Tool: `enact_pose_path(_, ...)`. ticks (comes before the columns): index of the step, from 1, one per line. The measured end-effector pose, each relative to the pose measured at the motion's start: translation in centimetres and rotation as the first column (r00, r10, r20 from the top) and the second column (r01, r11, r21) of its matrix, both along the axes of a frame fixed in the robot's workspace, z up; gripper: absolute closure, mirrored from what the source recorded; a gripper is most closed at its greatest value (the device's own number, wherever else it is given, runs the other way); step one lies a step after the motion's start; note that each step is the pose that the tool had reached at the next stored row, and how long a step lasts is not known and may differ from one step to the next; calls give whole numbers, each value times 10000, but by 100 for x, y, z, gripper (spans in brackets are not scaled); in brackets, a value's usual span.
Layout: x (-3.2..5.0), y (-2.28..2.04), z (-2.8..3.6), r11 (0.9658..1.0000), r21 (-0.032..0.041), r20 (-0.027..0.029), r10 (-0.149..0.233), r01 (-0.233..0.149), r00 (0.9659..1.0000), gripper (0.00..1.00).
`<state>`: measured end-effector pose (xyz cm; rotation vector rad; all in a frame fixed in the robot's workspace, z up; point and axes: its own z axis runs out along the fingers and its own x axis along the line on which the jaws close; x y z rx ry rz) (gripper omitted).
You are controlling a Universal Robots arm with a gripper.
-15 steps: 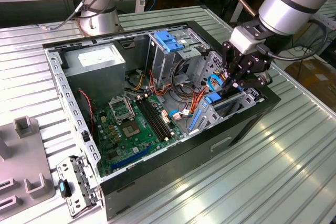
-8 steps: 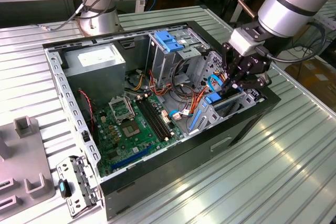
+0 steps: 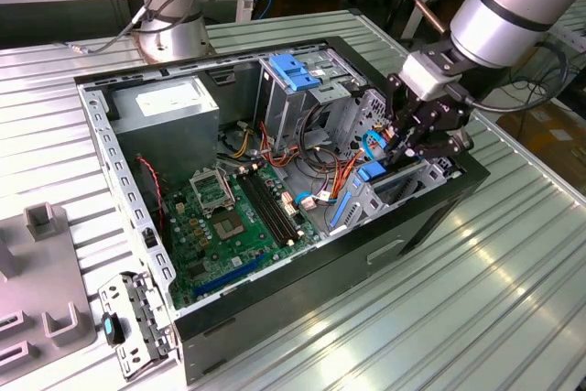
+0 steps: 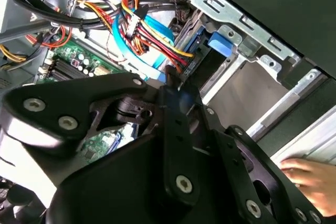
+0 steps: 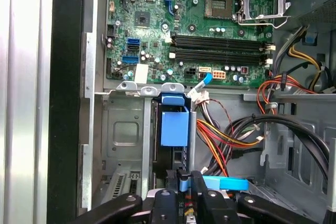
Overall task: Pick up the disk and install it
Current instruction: 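Insert the second disk wire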
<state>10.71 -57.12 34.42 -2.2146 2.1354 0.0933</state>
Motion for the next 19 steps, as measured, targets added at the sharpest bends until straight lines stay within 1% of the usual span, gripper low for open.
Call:
enact_pose_path(2,-1,0,75,10000,0,1,-1,1,10000,76)
enact_pose_path(3,-1,0,87,10000,2,1,-1,1,10000,76)
enact_pose_path(7,-1,0,89,10000,0,1,-1,1,10000,77)
enact_pose_path(8,-1,0,89,10000,0,1,-1,1,10000,84)
enact_pose_path(9,-1,0,89,10000,0,0,-1,1,10000,84)
enact_pose_path(10,-1,0,90,10000,0,1,-1,1,10000,89)
enact_pose_path(19,-1,0,95,10000,0,1,-1,1,10000,89)
